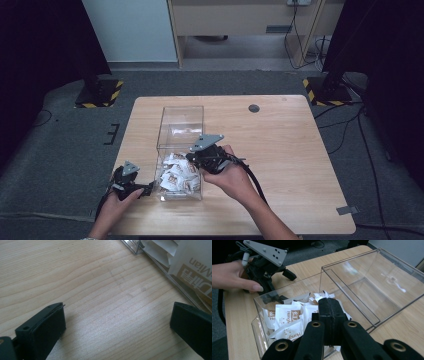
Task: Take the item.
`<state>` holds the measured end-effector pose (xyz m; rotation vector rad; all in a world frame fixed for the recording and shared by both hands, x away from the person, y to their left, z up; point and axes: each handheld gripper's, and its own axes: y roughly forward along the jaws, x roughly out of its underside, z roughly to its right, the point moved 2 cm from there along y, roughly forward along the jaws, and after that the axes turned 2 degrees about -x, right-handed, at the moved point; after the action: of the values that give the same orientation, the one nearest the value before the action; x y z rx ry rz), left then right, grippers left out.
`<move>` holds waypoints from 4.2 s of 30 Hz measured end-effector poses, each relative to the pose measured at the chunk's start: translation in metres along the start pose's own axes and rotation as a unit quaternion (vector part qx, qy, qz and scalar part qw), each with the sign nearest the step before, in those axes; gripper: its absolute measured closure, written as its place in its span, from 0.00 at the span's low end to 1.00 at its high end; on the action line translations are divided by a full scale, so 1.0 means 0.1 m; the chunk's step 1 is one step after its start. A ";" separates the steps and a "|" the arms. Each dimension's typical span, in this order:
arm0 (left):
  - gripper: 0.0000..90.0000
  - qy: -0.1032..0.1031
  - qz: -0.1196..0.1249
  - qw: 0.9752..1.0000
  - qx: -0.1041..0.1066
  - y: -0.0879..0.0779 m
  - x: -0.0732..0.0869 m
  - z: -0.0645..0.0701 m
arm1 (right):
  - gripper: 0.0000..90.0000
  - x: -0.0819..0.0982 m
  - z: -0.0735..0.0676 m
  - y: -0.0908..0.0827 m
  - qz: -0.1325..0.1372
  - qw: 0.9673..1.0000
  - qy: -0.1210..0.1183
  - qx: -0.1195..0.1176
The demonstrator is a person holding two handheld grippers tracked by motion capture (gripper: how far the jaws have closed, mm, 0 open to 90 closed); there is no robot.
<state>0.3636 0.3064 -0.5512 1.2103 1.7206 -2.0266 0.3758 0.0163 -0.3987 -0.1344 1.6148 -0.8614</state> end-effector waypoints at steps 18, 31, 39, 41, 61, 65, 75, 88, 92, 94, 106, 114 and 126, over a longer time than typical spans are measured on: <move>0.00 0.000 0.000 1.000 0.000 0.00 0.00 0.00 | 1.00 0.02 0.16 -0.14 0.004 1.000 0.008 0.021; 0.00 0.000 0.000 1.000 0.000 0.00 0.00 0.00 | 1.00 0.06 0.26 -0.26 0.006 0.999 0.015 0.034; 0.00 0.000 0.000 1.000 0.000 0.00 0.00 0.00 | 1.00 0.08 0.33 -0.33 0.009 0.999 0.019 0.043; 0.00 0.000 0.000 1.000 0.000 0.00 0.00 0.00 | 1.00 0.09 0.35 -0.35 0.009 0.999 0.020 0.044; 0.00 0.000 0.000 1.000 0.000 0.00 0.00 0.00 | 1.00 0.19 0.53 -0.54 0.015 0.997 0.033 0.067; 0.00 0.000 0.000 1.000 0.000 0.00 0.00 0.00 | 1.00 0.20 0.55 -0.57 0.018 0.997 0.035 0.071; 0.00 0.000 0.000 1.000 0.000 0.00 0.00 0.00 | 1.00 0.24 0.63 -0.66 0.020 0.996 0.043 0.082; 0.00 0.000 0.000 1.000 0.000 0.00 0.00 0.00 | 1.00 0.31 0.76 -0.79 0.027 0.993 0.053 0.098; 0.00 0.000 0.000 1.000 0.000 0.00 0.00 0.00 | 1.00 0.34 0.79 -0.81 0.025 0.993 0.055 0.103; 0.00 0.000 0.000 1.000 0.000 0.00 0.00 0.00 | 1.00 0.36 0.82 -0.85 0.025 0.992 0.057 0.108; 0.00 0.000 0.000 1.000 0.000 0.00 0.00 0.00 | 1.00 0.44 0.91 -0.94 0.025 0.990 0.067 0.121; 0.00 0.000 0.000 1.000 0.000 0.00 0.00 0.00 | 1.00 0.50 0.98 -1.00 0.025 0.988 0.076 0.131; 0.00 0.000 0.000 1.000 0.000 0.00 0.00 0.00 | 1.00 0.65 1.21 -1.03 0.024 0.983 0.092 0.155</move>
<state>0.3636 0.3064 -0.5512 1.2105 1.7206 -2.0265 0.4292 -0.1469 -0.3877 0.2084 1.6252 -1.1023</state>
